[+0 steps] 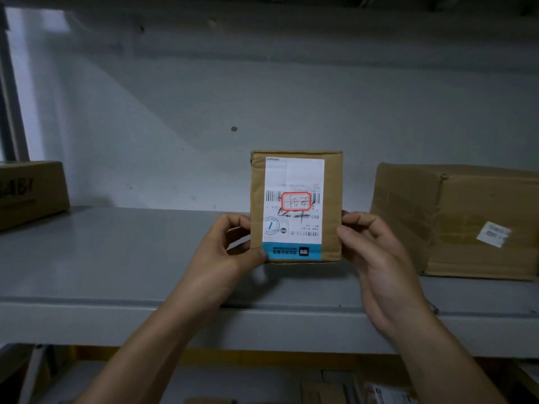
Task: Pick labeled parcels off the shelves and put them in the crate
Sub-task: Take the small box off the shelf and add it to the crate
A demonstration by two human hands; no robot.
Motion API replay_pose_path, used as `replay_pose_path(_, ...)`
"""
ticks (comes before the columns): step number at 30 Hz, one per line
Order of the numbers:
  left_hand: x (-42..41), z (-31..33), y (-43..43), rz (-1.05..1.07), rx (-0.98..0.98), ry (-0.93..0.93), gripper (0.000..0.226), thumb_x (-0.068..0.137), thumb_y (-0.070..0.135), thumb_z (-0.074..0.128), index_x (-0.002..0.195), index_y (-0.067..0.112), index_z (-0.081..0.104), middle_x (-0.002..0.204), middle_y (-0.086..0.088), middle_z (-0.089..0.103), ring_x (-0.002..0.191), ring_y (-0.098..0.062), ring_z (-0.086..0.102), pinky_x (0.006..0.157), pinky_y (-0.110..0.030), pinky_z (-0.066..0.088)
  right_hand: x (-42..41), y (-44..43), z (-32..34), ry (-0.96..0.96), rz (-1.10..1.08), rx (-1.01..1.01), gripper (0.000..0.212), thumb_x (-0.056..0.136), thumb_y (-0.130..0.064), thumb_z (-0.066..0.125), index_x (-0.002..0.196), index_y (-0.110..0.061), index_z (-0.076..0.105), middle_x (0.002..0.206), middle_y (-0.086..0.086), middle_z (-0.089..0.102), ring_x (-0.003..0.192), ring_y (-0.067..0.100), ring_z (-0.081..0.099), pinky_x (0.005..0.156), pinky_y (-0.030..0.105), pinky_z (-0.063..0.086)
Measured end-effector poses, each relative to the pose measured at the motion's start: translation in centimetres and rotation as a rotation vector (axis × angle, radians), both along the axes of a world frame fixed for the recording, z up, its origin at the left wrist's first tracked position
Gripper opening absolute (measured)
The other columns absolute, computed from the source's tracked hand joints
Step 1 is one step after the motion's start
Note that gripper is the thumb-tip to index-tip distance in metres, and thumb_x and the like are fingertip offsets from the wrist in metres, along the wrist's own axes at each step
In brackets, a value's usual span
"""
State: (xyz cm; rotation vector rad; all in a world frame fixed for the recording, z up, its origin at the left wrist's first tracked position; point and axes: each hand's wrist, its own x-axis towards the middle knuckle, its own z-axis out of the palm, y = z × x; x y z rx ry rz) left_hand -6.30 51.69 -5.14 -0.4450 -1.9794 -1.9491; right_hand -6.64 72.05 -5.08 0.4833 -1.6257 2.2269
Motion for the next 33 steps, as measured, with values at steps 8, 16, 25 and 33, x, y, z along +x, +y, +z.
replay_pose_path(8, 0.2, 0.0, -0.1, 0.009, 0.009, 0.007, 0.022, 0.084, 0.0, 0.066, 0.1, 0.01, 0.054, 0.102, 0.008, 0.072, 0.102, -0.009, 0.067, 0.076, -0.023, 0.058, -0.2, -0.1, -0.2, 0.015, -0.007, 0.0, 0.011, 0.092, -0.007, 0.055, 0.1, -0.011, 0.06, 0.1, 0.004, 0.073, 0.101, 0.02, 0.07, 0.082, 0.032, 0.054)
replay_pose_path(16, 0.7, 0.2, 0.0, -0.052, 0.086, 0.049, 0.033, 0.08, 0.028, 0.062, 0.109, 0.014, 0.057, 0.104, 0.007, 0.071, 0.097, -0.01, 0.069, 0.069, -0.015, 0.054, 0.4, -0.4, 0.1, 0.062, -0.053, 0.057, 0.021, 0.095, -0.012, 0.055, 0.111, -0.021, 0.064, 0.103, -0.005, 0.073, 0.1, 0.009, 0.068, 0.073, 0.019, 0.054)
replay_pose_path(25, 1.0, 0.3, -0.1, -0.027, 0.11, 0.085, 0.022, 0.089, 0.026, 0.061, 0.108, 0.015, 0.059, 0.11, 0.002, 0.068, 0.103, -0.011, 0.065, 0.066, -0.011, 0.051, 2.0, -1.5, 0.5, 0.036, -0.201, 0.133, 0.024, 0.097, -0.02, 0.053, 0.118, -0.02, 0.064, 0.104, -0.008, 0.071, 0.091, -0.001, 0.068, 0.067, 0.012, 0.051)
replay_pose_path(33, 2.0, -0.1, 0.5, -0.046, 0.067, 0.209, 0.022, 0.09, 0.032, 0.058, 0.108, 0.019, 0.06, 0.108, 0.006, 0.066, 0.102, -0.006, 0.063, 0.066, -0.01, 0.051, 6.2, -0.9, -0.6, -0.009, -0.332, 0.126, 0.02, 0.096, -0.023, 0.056, 0.114, -0.026, 0.065, 0.106, -0.007, 0.073, 0.098, 0.008, 0.069, 0.08, 0.025, 0.056)
